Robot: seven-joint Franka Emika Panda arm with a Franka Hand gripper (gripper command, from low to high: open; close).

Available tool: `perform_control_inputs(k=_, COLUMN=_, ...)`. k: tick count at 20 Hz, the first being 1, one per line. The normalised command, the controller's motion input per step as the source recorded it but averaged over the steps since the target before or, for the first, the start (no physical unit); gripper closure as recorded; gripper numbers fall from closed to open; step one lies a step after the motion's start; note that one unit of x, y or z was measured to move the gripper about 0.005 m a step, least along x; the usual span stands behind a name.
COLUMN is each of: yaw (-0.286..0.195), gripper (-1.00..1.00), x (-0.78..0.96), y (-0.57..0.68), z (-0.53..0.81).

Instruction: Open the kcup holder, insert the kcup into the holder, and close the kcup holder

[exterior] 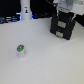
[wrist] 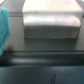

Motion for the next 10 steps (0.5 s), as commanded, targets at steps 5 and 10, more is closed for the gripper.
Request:
perform_control_inputs(k=5, yaw=-0.017, gripper=-1.00, x=-0.31, y=0.05, z=-0.45)
perform_control_inputs(k=10, yaw=-0.022, gripper=-1.00, x=-0.29, y=0.05, z=-0.43)
